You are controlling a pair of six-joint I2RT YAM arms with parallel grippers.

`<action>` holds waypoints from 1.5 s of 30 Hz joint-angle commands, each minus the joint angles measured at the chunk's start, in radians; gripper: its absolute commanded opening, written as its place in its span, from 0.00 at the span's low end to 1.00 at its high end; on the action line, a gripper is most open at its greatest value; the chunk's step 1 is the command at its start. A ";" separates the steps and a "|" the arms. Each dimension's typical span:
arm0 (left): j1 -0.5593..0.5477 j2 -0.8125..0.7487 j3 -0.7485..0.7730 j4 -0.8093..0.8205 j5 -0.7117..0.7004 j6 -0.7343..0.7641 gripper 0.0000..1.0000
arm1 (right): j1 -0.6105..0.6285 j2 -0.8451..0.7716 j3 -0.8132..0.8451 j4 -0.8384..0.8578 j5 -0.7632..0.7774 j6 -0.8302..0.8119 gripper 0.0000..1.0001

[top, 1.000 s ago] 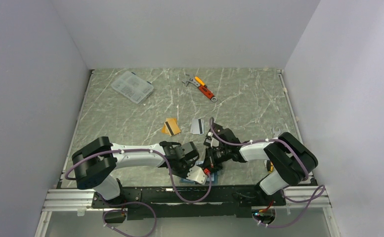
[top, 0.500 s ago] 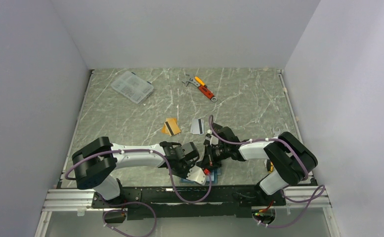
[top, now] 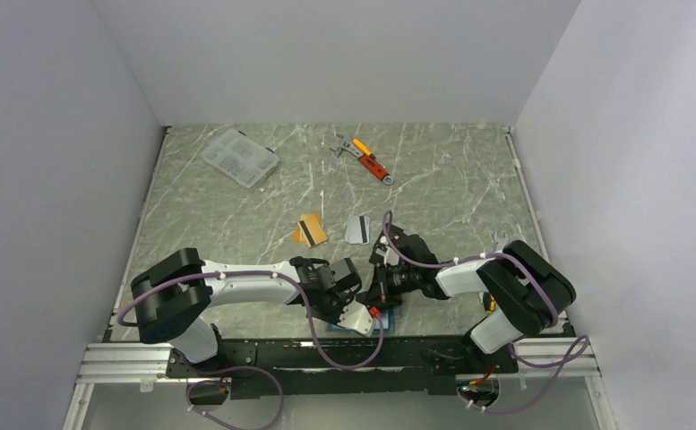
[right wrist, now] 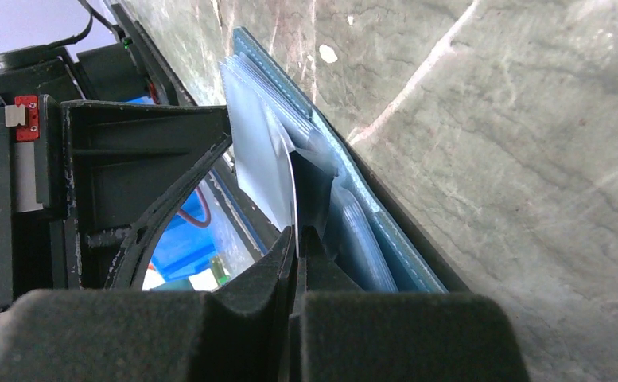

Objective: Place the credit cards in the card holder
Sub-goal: Insert the credit card into the card holder.

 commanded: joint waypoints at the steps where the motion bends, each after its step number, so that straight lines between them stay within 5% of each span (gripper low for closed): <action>1: -0.022 0.034 0.004 0.008 0.050 0.009 0.00 | 0.016 0.011 -0.035 0.088 0.186 0.015 0.00; 23: -0.028 0.035 0.003 0.001 0.052 0.015 0.00 | 0.022 -0.001 -0.002 -0.004 0.319 -0.050 0.00; 45: -0.030 0.038 0.007 -0.001 0.059 0.019 0.00 | 0.024 -0.026 0.045 -0.096 0.294 -0.183 0.00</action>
